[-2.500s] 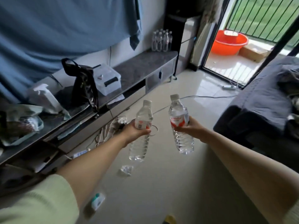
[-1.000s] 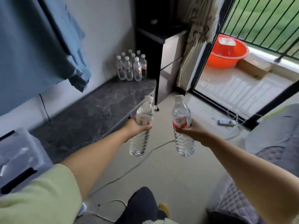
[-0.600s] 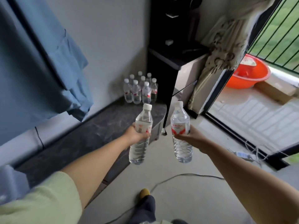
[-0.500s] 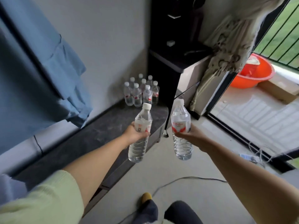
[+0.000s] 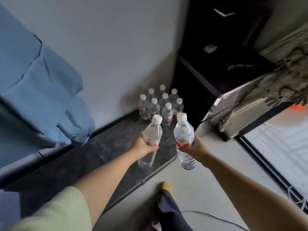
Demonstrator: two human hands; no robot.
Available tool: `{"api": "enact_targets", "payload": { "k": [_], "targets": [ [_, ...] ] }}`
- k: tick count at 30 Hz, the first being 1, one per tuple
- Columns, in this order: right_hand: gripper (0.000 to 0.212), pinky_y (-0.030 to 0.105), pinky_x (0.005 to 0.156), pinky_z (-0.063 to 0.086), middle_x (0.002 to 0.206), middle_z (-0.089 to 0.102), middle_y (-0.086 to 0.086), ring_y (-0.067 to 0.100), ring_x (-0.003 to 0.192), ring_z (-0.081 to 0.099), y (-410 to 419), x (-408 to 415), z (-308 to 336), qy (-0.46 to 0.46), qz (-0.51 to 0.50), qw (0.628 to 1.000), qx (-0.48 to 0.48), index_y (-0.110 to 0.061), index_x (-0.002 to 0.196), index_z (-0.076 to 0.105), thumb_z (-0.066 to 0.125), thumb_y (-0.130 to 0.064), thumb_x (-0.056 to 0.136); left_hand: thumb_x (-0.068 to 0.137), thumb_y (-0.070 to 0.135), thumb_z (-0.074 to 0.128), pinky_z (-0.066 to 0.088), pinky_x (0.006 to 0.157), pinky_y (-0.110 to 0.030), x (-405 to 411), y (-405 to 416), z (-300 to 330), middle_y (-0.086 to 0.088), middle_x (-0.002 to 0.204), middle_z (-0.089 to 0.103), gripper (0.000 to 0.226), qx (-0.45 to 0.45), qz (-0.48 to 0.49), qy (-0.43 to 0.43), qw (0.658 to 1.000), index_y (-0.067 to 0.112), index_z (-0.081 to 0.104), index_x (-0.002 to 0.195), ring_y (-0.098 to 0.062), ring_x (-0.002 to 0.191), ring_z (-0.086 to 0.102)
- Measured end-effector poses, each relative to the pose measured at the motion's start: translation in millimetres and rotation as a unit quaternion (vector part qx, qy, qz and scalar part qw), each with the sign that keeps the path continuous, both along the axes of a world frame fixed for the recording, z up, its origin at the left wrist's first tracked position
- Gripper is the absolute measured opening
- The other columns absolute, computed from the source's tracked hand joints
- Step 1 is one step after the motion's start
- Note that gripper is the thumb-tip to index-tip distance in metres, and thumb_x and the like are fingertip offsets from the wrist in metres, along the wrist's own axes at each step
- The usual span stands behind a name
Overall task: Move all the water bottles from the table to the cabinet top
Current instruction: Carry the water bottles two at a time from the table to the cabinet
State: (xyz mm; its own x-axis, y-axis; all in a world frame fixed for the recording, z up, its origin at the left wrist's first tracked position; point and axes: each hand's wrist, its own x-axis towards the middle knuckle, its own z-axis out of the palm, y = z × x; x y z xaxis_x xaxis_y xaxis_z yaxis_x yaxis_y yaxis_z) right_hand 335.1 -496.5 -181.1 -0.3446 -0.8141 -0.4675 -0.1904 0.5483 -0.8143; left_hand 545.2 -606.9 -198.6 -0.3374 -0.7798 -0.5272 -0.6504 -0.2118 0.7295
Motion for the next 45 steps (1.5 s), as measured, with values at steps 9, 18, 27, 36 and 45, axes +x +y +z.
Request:
{"api": "enact_targets", "payload": {
  "k": [9, 18, 27, 36, 45],
  "targets": [
    [0.067, 0.042, 0.097, 0.05, 0.116, 0.064, 0.001, 0.021, 0.107, 0.061, -106, -21, -60, 0.013, 0.035, 0.999, 0.037, -0.023, 0.122, 0.049, 0.085, -0.032, 0.067, 0.066, 0.027, 0.085, 0.039, 0.058, -0.013, -44, -70, -53, 0.019, 0.083, 0.059, 0.056, -0.024, 0.151, 0.019, 0.988, 0.028, 0.049, 0.11, 0.006, 0.074, 0.054],
    [0.067, 0.027, 0.079, 0.043, 0.113, 0.065, -0.004, 0.018, 0.099, 0.061, -176, 13, -169, 0.02, -0.094, 0.994, 0.055, -0.026, 0.128, 0.044, 0.081, -0.028, 0.072, 0.063, 0.022, 0.087, 0.052, 0.074, -0.022, -61, -129, -162, 0.015, 0.089, 0.071, 0.05, -0.017, 0.207, 0.07, 0.976, 0.032, 0.061, 0.104, -0.004, 0.085, 0.068],
    [0.065, 0.024, 0.076, 0.04, 0.097, 0.057, -0.013, 0.011, 0.087, 0.055, -217, 43, -222, 0.007, -0.239, 0.971, 0.025, -0.031, 0.131, 0.041, 0.077, -0.027, 0.077, 0.063, 0.015, 0.087, 0.038, 0.073, 0.005, -67, -163, -197, 0.028, 0.097, 0.063, 0.064, -0.105, 0.184, 0.115, 0.97, 0.045, 0.055, 0.11, 0.018, 0.092, 0.06],
    [0.069, 0.025, 0.08, 0.04, 0.106, 0.06, -0.014, 0.009, 0.094, 0.057, -224, 49, -237, -0.002, -0.264, 0.964, 0.014, -0.041, 0.128, 0.037, 0.078, -0.031, 0.075, 0.063, 0.022, 0.088, 0.045, 0.093, -0.009, -70, -175, -219, 0.011, 0.122, 0.062, 0.074, -0.104, 0.175, 0.155, 0.967, 0.03, 0.051, 0.126, 0.002, 0.112, 0.059],
    [0.076, 0.034, 0.087, 0.048, 0.123, 0.059, 0.0, 0.018, 0.105, 0.059, -211, 44, -218, -0.003, -0.202, 0.977, 0.066, -0.015, 0.134, 0.036, 0.079, -0.029, 0.073, 0.067, 0.006, 0.085, 0.036, 0.101, -0.013, -61, -170, -192, 0.0, 0.139, 0.046, 0.097, -0.045, 0.148, 0.113, 0.982, 0.011, 0.027, 0.146, -0.006, 0.124, 0.046]
  ]
}}
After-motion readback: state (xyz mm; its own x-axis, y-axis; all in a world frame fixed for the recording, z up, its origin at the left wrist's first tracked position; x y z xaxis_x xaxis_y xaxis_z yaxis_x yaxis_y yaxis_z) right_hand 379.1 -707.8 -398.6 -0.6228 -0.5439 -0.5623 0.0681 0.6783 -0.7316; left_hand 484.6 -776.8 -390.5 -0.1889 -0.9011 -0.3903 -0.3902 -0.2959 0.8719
